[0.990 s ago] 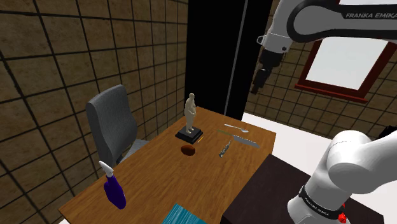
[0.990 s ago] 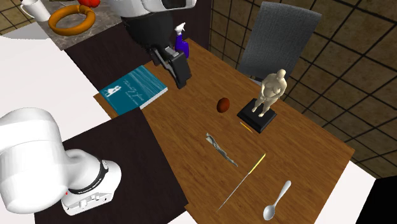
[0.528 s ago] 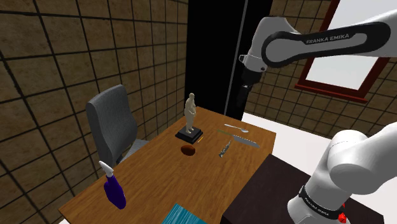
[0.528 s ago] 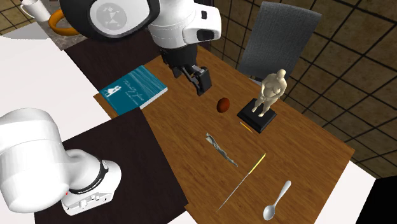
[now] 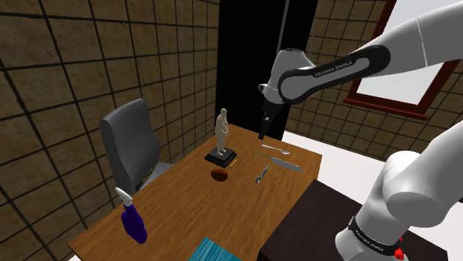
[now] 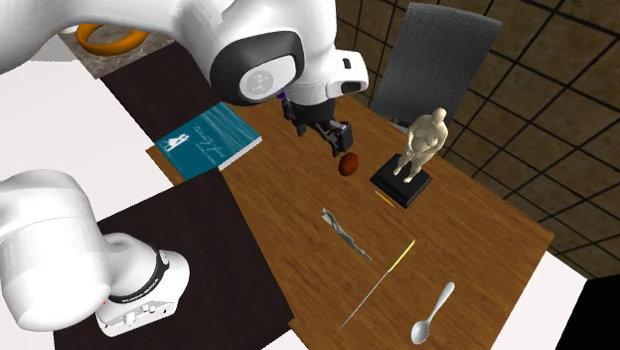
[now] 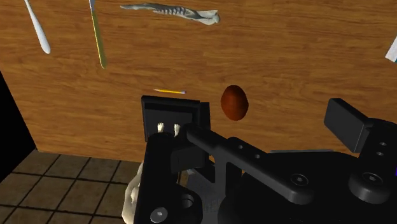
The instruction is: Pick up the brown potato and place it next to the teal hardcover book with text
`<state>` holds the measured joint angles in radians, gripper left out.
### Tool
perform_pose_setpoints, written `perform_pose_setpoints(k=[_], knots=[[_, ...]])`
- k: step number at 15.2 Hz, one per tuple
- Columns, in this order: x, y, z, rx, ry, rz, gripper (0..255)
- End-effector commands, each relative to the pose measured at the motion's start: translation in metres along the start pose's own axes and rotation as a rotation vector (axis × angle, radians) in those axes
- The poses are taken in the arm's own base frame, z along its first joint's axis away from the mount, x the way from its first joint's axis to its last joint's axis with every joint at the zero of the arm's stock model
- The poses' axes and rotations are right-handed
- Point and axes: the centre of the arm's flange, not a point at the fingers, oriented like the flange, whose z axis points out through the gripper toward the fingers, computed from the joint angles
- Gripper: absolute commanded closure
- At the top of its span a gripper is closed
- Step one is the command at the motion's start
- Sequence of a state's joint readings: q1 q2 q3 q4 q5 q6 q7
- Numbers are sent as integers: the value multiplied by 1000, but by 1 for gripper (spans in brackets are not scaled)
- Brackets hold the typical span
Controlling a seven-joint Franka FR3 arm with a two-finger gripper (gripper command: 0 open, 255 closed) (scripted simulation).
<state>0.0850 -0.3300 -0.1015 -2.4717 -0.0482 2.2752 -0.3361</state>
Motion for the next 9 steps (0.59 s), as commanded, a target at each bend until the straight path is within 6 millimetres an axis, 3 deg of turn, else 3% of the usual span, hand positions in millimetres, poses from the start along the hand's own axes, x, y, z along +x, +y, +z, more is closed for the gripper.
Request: perform_pose_setpoints(k=[1,9], knots=[[11,0,22,-1,3,-28,0],[60,-3,115,2,6,-134,0]])
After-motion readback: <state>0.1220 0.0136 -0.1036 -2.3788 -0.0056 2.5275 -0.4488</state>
